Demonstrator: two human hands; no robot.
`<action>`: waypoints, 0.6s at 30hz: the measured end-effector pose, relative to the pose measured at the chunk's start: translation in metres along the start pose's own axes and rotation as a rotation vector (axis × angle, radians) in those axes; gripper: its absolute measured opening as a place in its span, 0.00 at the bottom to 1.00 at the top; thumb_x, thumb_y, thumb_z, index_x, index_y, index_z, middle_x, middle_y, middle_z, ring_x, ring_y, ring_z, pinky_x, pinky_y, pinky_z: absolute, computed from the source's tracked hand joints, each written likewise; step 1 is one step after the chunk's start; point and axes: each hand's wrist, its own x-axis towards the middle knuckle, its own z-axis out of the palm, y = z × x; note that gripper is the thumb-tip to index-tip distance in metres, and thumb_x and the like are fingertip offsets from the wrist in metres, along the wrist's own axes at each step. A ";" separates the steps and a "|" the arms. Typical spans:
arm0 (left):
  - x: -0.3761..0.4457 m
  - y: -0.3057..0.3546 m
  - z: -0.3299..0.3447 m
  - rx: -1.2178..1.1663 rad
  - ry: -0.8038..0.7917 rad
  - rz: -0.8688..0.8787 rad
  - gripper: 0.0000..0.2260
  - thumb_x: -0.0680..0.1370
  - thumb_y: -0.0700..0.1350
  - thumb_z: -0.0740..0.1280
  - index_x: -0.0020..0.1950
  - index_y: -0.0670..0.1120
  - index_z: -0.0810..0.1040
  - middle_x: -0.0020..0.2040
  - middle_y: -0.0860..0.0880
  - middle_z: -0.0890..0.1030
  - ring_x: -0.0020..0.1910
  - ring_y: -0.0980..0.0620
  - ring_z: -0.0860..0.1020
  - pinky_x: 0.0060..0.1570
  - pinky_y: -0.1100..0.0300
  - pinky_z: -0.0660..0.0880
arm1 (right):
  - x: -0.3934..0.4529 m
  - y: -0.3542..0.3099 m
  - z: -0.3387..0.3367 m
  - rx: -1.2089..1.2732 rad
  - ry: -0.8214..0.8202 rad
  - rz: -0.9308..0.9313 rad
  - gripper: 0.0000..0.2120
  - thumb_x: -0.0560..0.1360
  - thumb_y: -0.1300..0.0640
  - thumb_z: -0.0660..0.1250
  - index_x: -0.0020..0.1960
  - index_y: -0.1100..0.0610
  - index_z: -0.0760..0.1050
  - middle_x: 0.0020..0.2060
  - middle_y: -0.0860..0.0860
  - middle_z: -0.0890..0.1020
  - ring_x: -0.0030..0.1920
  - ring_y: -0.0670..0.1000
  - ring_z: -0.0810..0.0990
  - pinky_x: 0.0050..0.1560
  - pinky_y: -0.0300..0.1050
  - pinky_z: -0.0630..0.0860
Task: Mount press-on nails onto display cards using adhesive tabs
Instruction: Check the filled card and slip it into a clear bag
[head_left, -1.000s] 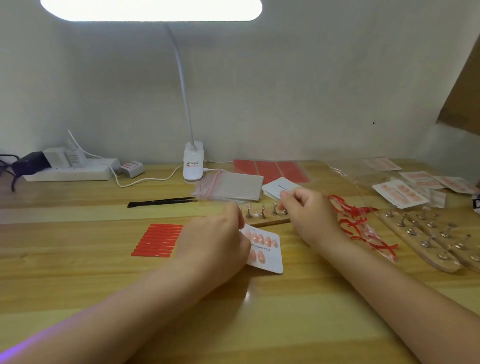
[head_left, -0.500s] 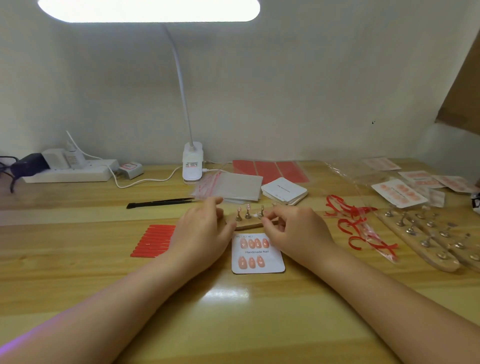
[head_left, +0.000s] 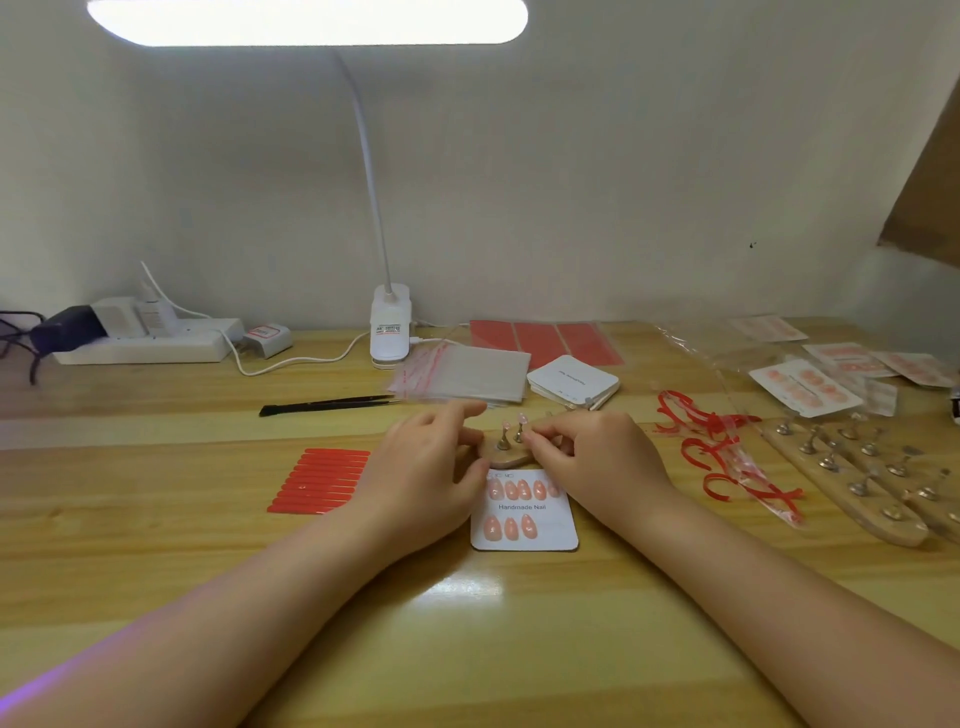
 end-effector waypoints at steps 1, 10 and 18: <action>0.000 0.000 0.000 0.002 0.000 0.007 0.23 0.77 0.49 0.65 0.71 0.53 0.66 0.59 0.59 0.79 0.63 0.57 0.70 0.63 0.59 0.65 | 0.001 0.000 0.000 -0.017 -0.014 -0.002 0.13 0.78 0.45 0.64 0.50 0.50 0.84 0.37 0.48 0.85 0.39 0.47 0.80 0.39 0.49 0.78; -0.001 -0.001 0.003 0.017 0.013 0.052 0.21 0.77 0.49 0.65 0.70 0.52 0.67 0.59 0.58 0.80 0.65 0.57 0.70 0.64 0.59 0.63 | 0.003 -0.001 0.001 -0.063 -0.003 -0.004 0.11 0.78 0.46 0.64 0.52 0.47 0.83 0.41 0.46 0.85 0.42 0.48 0.80 0.39 0.47 0.77; -0.004 0.007 -0.005 -0.059 0.170 0.133 0.14 0.76 0.42 0.67 0.62 0.46 0.75 0.51 0.53 0.81 0.54 0.50 0.77 0.56 0.51 0.73 | -0.002 -0.007 0.000 0.106 0.124 -0.056 0.04 0.75 0.55 0.67 0.45 0.54 0.79 0.29 0.43 0.75 0.32 0.45 0.74 0.31 0.42 0.69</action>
